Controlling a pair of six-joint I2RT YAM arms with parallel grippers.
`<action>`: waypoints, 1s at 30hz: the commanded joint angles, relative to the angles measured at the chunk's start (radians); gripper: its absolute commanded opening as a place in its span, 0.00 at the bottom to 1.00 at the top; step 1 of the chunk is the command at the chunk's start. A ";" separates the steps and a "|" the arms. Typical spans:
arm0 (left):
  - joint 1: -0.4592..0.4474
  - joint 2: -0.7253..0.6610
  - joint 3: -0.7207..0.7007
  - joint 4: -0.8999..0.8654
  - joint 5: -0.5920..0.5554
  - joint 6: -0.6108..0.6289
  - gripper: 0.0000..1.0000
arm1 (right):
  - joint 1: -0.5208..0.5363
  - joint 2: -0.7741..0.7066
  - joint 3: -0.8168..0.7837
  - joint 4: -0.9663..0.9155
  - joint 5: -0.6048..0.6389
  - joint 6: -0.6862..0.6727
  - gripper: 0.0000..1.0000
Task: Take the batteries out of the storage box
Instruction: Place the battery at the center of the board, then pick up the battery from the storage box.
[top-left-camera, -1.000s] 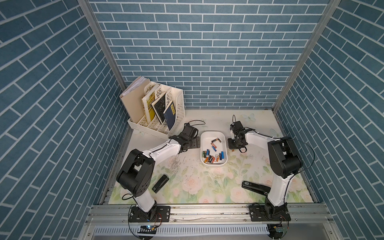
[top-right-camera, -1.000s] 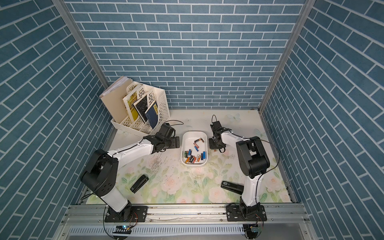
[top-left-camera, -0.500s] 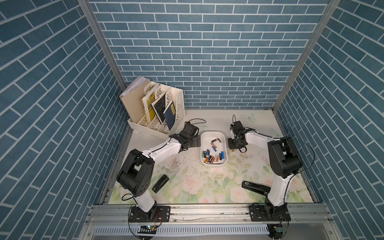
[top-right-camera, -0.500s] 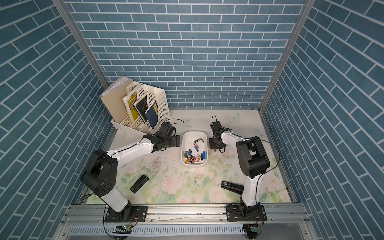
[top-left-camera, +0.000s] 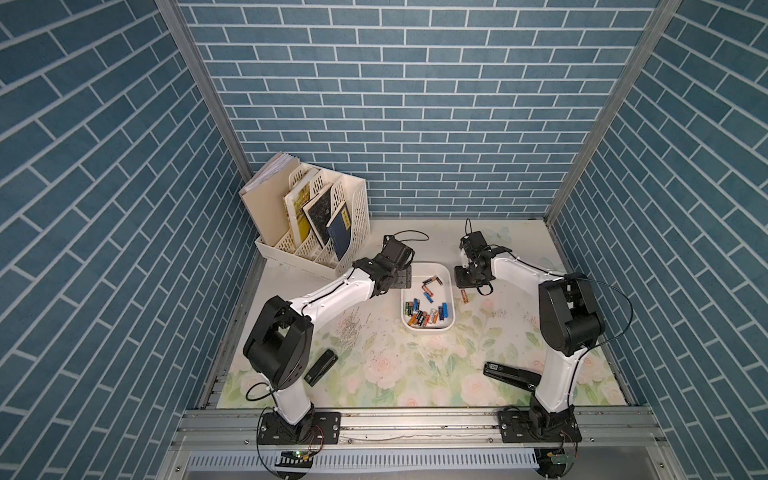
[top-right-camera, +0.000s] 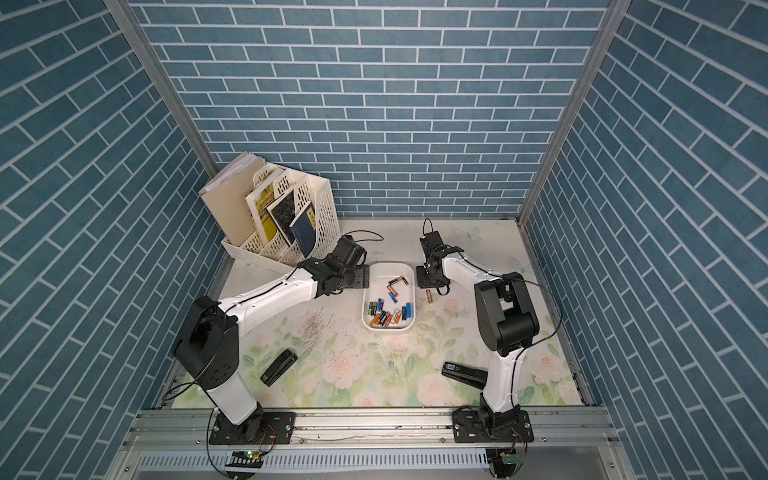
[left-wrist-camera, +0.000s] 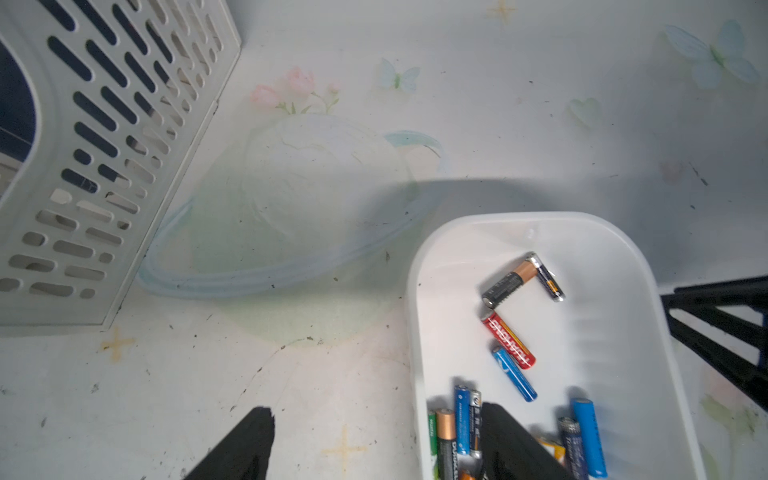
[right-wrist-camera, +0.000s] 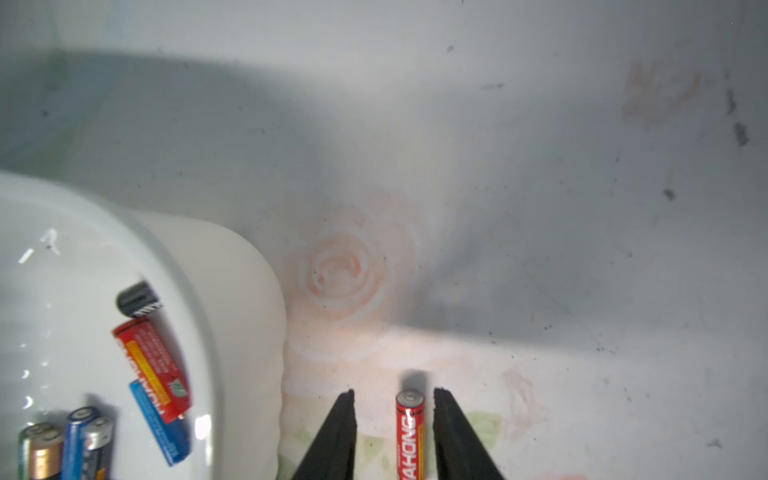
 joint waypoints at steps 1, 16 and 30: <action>-0.036 0.042 0.052 -0.090 -0.020 -0.010 0.80 | -0.007 -0.021 0.054 -0.076 -0.002 -0.019 0.35; -0.149 0.236 0.193 -0.197 0.073 -0.093 0.53 | -0.090 -0.108 0.043 -0.100 -0.047 -0.083 0.36; -0.153 0.332 0.225 -0.181 0.142 -0.085 0.40 | -0.110 -0.114 0.010 -0.083 -0.090 -0.094 0.36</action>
